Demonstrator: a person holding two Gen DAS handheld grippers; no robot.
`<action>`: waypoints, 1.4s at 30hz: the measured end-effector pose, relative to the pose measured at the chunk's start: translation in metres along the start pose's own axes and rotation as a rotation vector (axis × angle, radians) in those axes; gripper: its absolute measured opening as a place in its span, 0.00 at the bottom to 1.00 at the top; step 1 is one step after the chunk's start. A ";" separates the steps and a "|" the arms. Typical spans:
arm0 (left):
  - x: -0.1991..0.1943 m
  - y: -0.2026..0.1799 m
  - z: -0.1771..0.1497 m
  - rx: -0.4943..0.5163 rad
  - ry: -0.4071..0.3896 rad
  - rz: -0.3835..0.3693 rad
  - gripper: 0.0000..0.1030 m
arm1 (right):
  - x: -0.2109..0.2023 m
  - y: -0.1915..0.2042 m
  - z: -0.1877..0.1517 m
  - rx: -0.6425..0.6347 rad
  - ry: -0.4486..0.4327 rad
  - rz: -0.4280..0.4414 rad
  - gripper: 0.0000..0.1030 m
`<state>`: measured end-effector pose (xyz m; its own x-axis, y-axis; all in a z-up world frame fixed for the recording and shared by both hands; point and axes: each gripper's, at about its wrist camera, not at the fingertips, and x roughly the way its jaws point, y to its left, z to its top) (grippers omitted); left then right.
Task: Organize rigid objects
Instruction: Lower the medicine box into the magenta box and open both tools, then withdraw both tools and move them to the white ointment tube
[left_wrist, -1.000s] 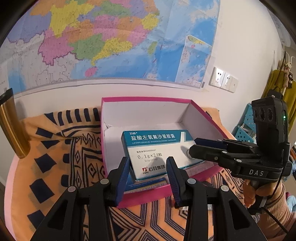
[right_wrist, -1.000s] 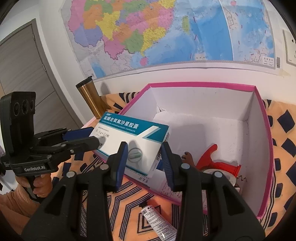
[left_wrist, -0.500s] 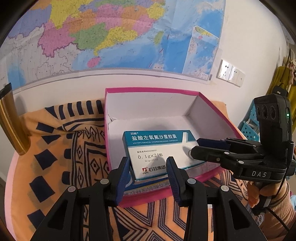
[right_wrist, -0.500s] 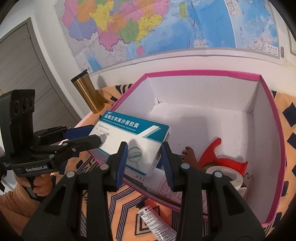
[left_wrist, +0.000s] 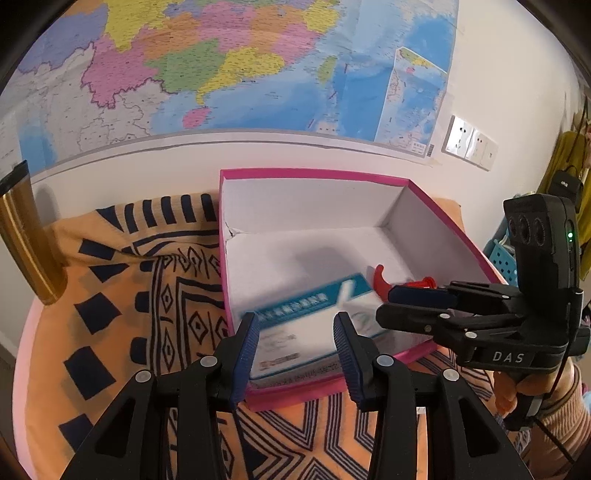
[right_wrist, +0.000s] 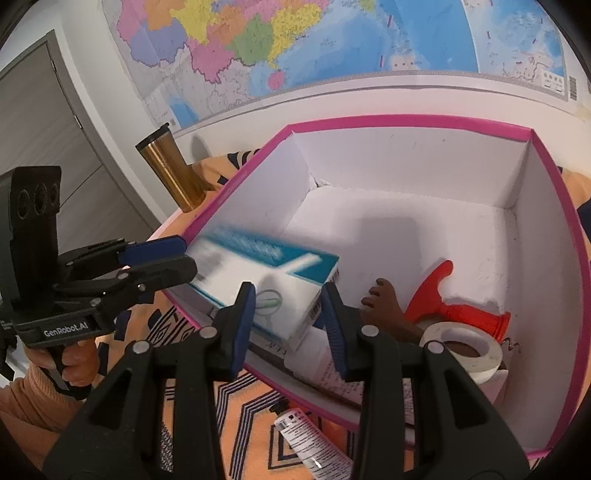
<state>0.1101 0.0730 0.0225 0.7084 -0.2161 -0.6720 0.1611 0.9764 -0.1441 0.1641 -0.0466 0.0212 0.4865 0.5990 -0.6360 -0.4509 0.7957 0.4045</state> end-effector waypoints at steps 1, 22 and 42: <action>-0.001 -0.001 0.000 0.003 -0.002 -0.001 0.41 | 0.001 0.000 0.000 0.001 0.003 -0.001 0.39; -0.028 -0.015 -0.012 -0.007 -0.059 -0.033 0.44 | -0.017 0.001 -0.008 0.017 -0.040 0.017 0.39; -0.051 -0.052 -0.033 0.051 -0.098 -0.029 0.51 | -0.074 0.018 -0.036 -0.008 -0.127 0.021 0.39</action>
<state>0.0424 0.0331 0.0402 0.7661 -0.2462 -0.5937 0.2156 0.9686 -0.1234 0.0932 -0.0799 0.0522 0.5676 0.6223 -0.5391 -0.4676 0.7825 0.4111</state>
